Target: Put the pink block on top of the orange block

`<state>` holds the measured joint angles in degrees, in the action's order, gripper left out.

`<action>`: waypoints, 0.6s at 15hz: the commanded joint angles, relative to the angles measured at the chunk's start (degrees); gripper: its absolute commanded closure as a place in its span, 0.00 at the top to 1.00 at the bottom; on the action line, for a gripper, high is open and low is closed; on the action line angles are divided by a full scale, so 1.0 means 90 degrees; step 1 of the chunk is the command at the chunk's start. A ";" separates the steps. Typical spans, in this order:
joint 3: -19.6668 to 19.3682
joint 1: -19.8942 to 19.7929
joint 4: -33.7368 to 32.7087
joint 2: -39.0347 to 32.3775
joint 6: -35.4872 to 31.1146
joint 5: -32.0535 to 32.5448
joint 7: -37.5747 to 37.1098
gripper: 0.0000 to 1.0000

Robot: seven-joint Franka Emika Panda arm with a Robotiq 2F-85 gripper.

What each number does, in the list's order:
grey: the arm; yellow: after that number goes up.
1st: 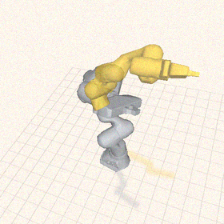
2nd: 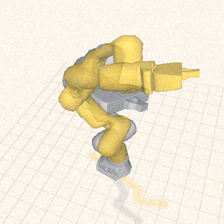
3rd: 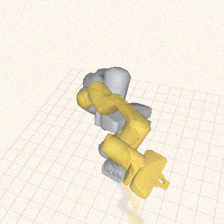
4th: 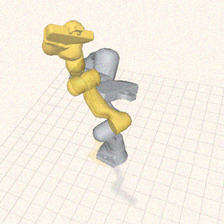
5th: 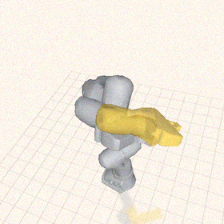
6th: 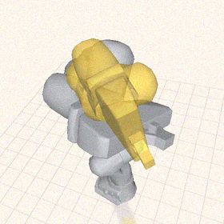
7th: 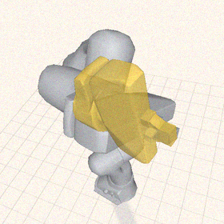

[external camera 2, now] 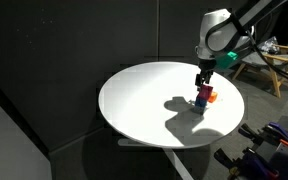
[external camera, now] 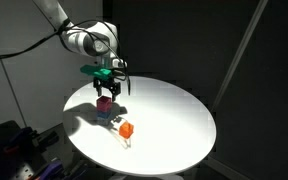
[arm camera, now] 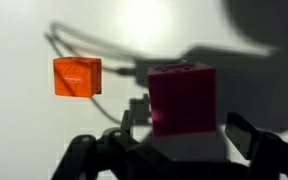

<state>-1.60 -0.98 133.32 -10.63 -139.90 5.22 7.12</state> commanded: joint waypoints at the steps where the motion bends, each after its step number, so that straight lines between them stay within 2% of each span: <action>1: -0.0040 0.0025 -0.0111 -0.0073 -0.0010 0.0212 -0.0276 0.66; 3: -0.0046 0.0032 -0.0118 -0.0083 -0.0005 0.0227 -0.0326 0.47; 5: -0.0052 0.0043 -0.0143 -0.0073 0.0033 0.0254 -0.0403 0.33; 9: -0.0064 0.0066 -0.0193 0.0003 0.0146 0.0406 -0.0578 0.31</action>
<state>-1.66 -0.97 132.84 -10.88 -139.87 6.45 4.69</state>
